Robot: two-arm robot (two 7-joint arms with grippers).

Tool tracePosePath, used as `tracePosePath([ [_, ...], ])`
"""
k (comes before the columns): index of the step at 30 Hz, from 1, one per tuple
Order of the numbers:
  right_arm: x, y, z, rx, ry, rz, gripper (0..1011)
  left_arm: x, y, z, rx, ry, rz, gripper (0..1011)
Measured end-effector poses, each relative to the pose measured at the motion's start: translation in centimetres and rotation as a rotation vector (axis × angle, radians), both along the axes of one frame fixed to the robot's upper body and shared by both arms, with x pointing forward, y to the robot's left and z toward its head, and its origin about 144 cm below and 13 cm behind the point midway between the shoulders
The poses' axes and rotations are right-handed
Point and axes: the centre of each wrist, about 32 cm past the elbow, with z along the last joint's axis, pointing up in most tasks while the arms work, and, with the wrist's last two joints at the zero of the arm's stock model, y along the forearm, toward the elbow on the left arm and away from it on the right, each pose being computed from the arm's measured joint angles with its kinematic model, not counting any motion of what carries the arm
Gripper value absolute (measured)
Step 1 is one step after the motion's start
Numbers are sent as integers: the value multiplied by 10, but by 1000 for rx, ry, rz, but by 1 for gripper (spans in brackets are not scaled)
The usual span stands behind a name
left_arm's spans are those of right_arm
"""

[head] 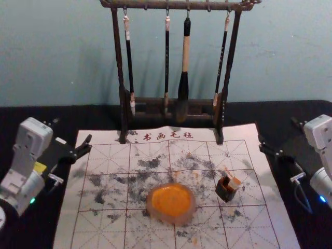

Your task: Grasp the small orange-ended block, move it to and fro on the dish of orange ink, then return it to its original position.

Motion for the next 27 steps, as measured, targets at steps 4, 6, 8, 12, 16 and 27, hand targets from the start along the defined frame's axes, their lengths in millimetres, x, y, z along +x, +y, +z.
tracePosePath([
  [4, 0, 0, 0, 0, 0, 0, 1002, 0, 0, 0, 0, 0, 0, 1001],
  [6, 0, 0, 0, 0, 0, 0, 1003, 0, 0, 0, 0, 0, 0, 1001],
  [8, 0, 0, 0, 0, 0, 0, 1003, 0, 0, 0, 0, 0, 0, 1001],
  [12, 0, 0, 0, 0, 0, 0, 1003, 0, 0, 0, 0, 0, 0, 1001],
  [16, 0, 0, 0, 0, 0, 0, 1003, 0, 0, 0, 0, 0, 0, 1001],
  [27, 0, 0, 0, 0, 0, 0, 1003, 0, 0, 0, 0, 0, 0, 1001],
])
